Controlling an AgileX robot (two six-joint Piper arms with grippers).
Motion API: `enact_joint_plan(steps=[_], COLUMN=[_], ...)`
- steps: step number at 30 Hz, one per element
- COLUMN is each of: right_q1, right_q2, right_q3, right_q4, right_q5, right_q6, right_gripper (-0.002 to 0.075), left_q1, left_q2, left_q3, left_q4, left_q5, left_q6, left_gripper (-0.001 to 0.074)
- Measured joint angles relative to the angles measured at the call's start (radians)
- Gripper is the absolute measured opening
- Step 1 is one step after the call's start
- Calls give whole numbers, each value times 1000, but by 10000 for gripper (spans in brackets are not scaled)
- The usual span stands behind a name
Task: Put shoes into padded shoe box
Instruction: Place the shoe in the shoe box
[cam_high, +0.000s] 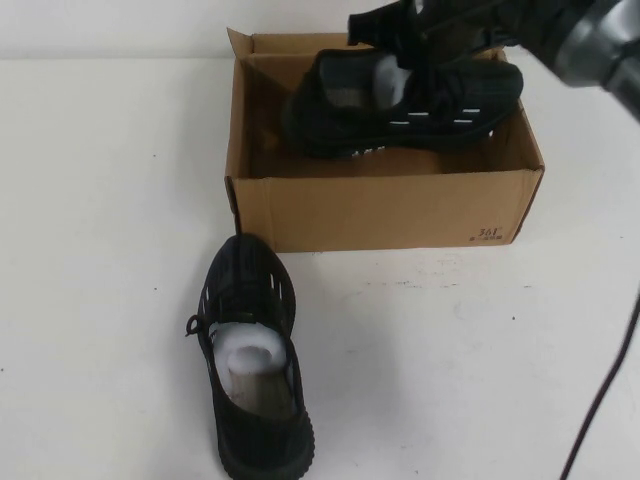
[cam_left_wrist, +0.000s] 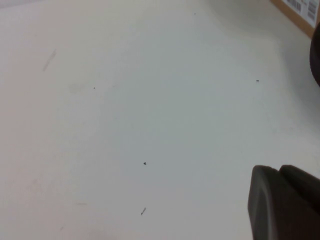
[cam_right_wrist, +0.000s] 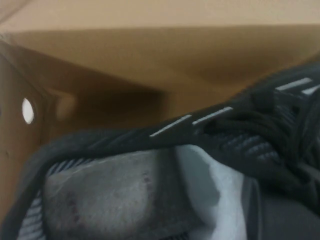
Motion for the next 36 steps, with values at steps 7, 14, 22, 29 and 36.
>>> enact_joint_plan(steps=[7,14,22,29,36], right_q1=[-8,-1,2,1,-17], right_q2=[61,69,55,81,113], right_q3=[-18,-20,-59,-59,-59], right_q4=[29,122,101,81,78], right_q5=[-53,-67,-63,-42,-48], right_q6=[12,-24,-51,-51,-22], right_gripper=[-6,-6,-6,-6,-6], left_q1=[0,0,0,0,0], left_q2=[0,0,0,0,0], left_q3=[0,0,0,0,0], left_q4=[0,0,0,0,0], left_q5=[0,0,0,0,0], left_q6=[0,0,0,0,0], left_gripper=[-5,-4,-4,-4,-4])
